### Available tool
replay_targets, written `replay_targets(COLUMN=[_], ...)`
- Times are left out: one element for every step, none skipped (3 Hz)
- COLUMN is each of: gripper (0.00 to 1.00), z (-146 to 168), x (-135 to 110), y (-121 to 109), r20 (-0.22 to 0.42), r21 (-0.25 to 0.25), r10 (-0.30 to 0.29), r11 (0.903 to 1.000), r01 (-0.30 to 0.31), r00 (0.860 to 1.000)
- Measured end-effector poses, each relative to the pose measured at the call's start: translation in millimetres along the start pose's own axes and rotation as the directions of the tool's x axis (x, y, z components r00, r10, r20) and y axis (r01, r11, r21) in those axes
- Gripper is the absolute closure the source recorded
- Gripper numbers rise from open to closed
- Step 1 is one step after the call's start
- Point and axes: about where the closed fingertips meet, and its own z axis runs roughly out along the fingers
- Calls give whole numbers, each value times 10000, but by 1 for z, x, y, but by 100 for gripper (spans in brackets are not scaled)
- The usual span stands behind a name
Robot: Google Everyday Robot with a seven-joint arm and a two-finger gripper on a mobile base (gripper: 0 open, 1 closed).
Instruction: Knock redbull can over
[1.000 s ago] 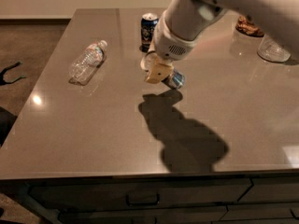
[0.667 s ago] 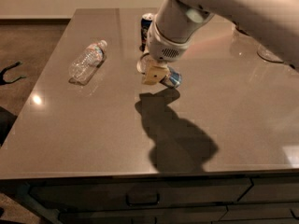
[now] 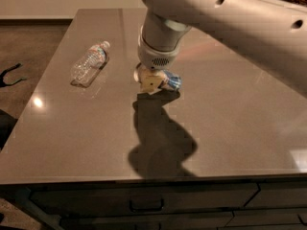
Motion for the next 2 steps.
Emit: replay_targets(gripper=[28, 6], z=[14, 25], x=[0, 1], y=[4, 10], r20=[-164, -215], r21=[-313, -616], r10=[-201, -284], r11=[9993, 9977], r01=[196, 270], r00=[9997, 9994])
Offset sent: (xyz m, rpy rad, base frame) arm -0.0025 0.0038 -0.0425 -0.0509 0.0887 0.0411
